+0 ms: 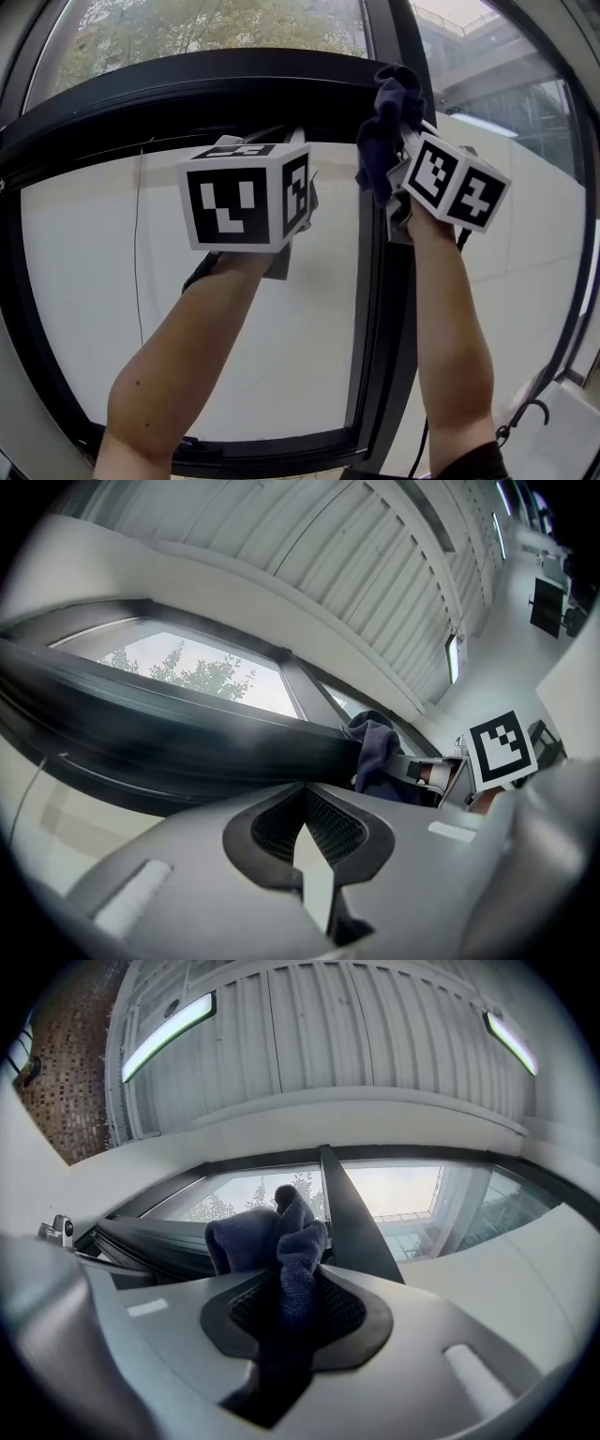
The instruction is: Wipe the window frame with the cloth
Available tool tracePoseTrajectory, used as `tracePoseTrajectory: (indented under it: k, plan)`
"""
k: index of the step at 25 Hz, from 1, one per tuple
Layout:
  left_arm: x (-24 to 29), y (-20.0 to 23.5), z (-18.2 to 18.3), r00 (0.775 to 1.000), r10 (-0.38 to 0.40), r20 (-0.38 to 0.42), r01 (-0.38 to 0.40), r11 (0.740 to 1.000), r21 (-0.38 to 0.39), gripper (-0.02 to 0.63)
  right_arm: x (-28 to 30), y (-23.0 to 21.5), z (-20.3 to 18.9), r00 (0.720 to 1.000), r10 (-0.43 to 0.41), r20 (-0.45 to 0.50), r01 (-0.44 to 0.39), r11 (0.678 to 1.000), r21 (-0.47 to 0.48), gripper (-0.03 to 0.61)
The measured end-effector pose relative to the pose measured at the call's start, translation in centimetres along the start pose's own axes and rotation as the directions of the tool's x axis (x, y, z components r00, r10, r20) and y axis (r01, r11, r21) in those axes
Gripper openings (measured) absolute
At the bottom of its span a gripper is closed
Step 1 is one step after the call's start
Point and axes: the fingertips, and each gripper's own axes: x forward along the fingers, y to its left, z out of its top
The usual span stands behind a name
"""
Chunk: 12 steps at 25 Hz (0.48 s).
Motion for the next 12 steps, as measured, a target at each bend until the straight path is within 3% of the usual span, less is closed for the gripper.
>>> tracePoseTrajectory:
  k: [4, 8, 12]
  plan:
    - [0.6, -1.6, -0.5, 1.000, -0.031, 0.003, 0.031, 0.999, -0.020, -0.008, -1.3, 0.0, 0.1, 1.000, 0.015, -0.006, -0.015, 0.999, -0.031, 0.084]
    - [1.1, -3.2, -0.4, 0.995, -0.096, 0.030, 0.098, 0.991, -0.086, -0.006, -2.7, -0.7, 0.9, 1.000, 0.019, 0.005, -0.019, 0.999, -0.029, 0.084]
    - [1.7, -4.2, -0.2, 0.994, -0.096, 0.043, 0.098, 0.995, -0.033, -0.006, -3.4, -1.7, 1.2, 1.000, -0.002, 0.009, 0.002, 0.999, -0.049, 0.084]
